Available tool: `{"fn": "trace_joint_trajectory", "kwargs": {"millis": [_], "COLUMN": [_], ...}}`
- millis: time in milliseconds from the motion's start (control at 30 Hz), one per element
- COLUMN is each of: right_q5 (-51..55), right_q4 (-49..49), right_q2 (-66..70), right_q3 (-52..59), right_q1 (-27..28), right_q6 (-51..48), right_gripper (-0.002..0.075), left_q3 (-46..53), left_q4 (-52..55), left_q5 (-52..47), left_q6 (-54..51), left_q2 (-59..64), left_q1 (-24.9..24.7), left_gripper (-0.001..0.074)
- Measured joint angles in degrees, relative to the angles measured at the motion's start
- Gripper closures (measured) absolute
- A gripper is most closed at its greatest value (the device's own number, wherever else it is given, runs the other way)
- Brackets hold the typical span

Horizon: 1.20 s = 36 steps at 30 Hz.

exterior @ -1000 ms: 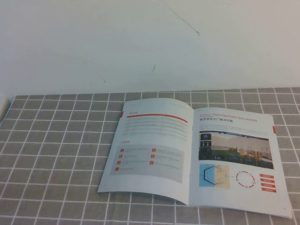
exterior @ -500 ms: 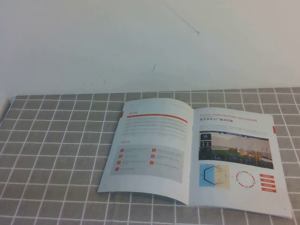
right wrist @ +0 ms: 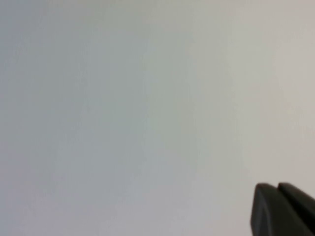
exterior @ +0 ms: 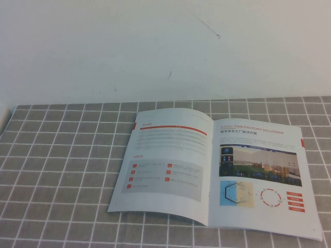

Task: Close book
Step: 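Close the open booklet and leave it lying on the table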

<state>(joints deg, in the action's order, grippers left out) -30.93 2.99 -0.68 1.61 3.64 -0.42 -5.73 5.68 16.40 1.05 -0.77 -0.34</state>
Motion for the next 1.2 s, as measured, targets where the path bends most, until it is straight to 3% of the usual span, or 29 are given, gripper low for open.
{"fn": "trace_joint_trajectory", "kwargs": {"millis": [133, 233, 400, 533, 667, 867, 1000, 1200], "right_q5": [-15.8, -20.0, -19.3, -8.4, 8.1, 23.5, 20.5, 6.3], "right_q4": [0.0, -0.1, 0.5, 5.4, 17.7, 36.1, 51.0, 81.4], "right_q2": [0.0, 0.0, 0.0, 0.0, 0.0, 3.1, 9.3, 23.3], "right_q3": [0.0, 0.0, 0.0, -3.5, -12.6, -25.5, -29.9, -35.3], "right_q1": [0.0, 0.0, 0.0, 0.0, 0.0, 0.0, 0.0, 0.0], "right_q6": [7.5, 9.9, 13.1, 18.7, 26.4, 50.9, 66.2, 90.5], "right_gripper": [0.0727, 0.0727, 0.0727, 0.0727, 0.0727, 0.0728, 0.0727, 0.0727], "left_q3": [-6.0, -7.6, -7.7, -9.6, -13.6, -22.8, -27.5, -33.2], "left_q4": [0.3, 0.4, 0.9, 1.7, 2.0, 0.6, -1.9, -8.6], "left_q5": [-7.9, -10.3, -11.7, -15.0, -21.2, -35.4, -42.1, -47.2], "left_q6": [2.8, 3.2, 3.2, 3.2, 3.2, 3.2, 3.2, 0.7], "left_q2": [-0.1, -0.1, -0.1, -0.1, 0.2, 8.2, 16.1, 26.4], "left_q1": [0.0, 0.0, 0.0, 0.0, 0.0, 0.0, 0.0, 0.0], "left_gripper": [0.0739, 0.0739, 0.0739, 0.0739, 0.0739, 0.0739, 0.0739, 0.0739]}}
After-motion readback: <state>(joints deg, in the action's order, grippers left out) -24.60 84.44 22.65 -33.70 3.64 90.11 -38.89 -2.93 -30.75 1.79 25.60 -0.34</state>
